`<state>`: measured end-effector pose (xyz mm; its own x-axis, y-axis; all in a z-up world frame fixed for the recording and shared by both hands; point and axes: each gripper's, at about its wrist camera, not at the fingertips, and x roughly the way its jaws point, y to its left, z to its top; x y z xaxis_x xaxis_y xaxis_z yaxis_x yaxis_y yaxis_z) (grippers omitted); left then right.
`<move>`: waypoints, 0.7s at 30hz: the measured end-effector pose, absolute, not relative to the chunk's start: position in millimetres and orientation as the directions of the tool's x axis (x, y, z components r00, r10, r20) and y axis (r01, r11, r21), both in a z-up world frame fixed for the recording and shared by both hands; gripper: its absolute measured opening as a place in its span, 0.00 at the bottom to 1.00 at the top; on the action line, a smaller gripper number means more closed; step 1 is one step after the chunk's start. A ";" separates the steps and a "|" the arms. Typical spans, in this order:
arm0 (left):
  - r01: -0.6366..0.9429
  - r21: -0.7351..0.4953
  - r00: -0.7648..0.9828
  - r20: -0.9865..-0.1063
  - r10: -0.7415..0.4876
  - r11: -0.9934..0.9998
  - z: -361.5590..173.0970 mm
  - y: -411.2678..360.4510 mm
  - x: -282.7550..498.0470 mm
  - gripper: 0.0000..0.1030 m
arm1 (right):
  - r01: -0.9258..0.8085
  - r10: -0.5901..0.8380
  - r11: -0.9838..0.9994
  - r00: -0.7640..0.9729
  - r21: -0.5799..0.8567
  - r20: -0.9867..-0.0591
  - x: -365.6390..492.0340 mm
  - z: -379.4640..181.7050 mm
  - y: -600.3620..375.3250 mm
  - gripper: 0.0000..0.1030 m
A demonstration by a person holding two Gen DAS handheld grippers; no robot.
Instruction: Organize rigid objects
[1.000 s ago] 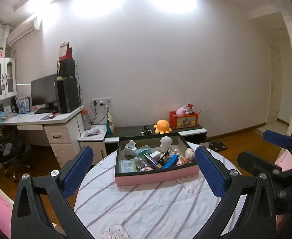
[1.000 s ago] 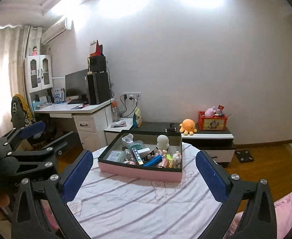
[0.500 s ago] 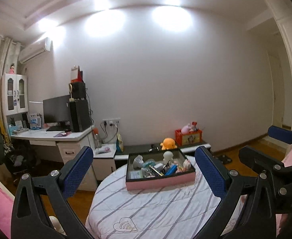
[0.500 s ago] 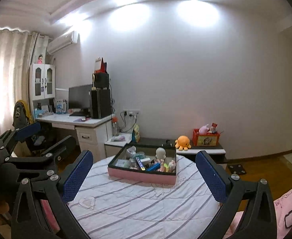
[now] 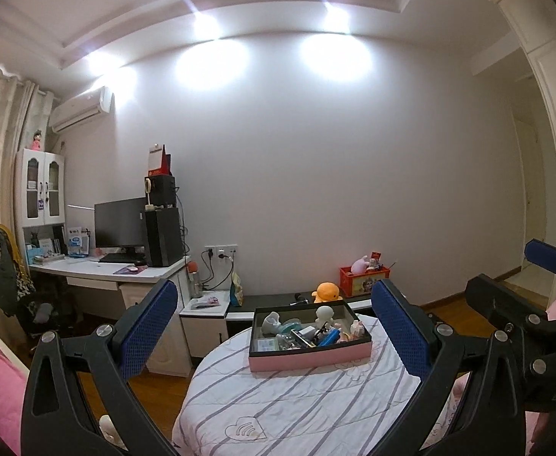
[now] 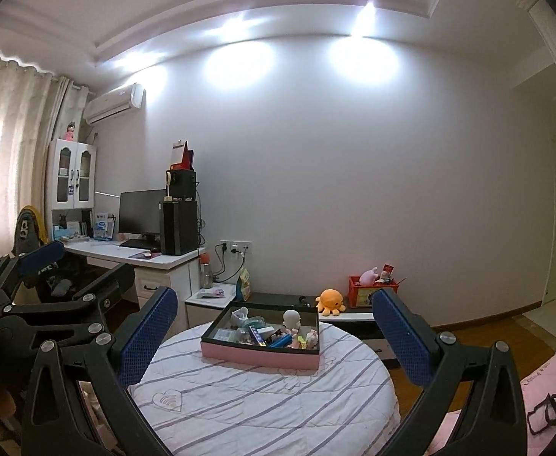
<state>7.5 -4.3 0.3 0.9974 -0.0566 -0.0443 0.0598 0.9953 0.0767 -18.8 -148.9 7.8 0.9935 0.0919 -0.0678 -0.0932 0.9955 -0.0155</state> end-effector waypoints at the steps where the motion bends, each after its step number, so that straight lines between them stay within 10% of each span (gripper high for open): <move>1: 0.058 0.078 0.998 -0.044 -0.055 0.995 0.1 -3.9 7.5 1.00 | -0.091 0.090 0.996 0.994 -0.016 -0.067 -18.4 8.0 -149.0 1.00; 21: 0.071 0.083 0.995 -0.076 -0.065 0.994 -3.0 -9.5 13.0 1.00 | -0.053 0.052 0.998 0.994 -0.014 -0.099 -21.4 5.0 -148.4 1.00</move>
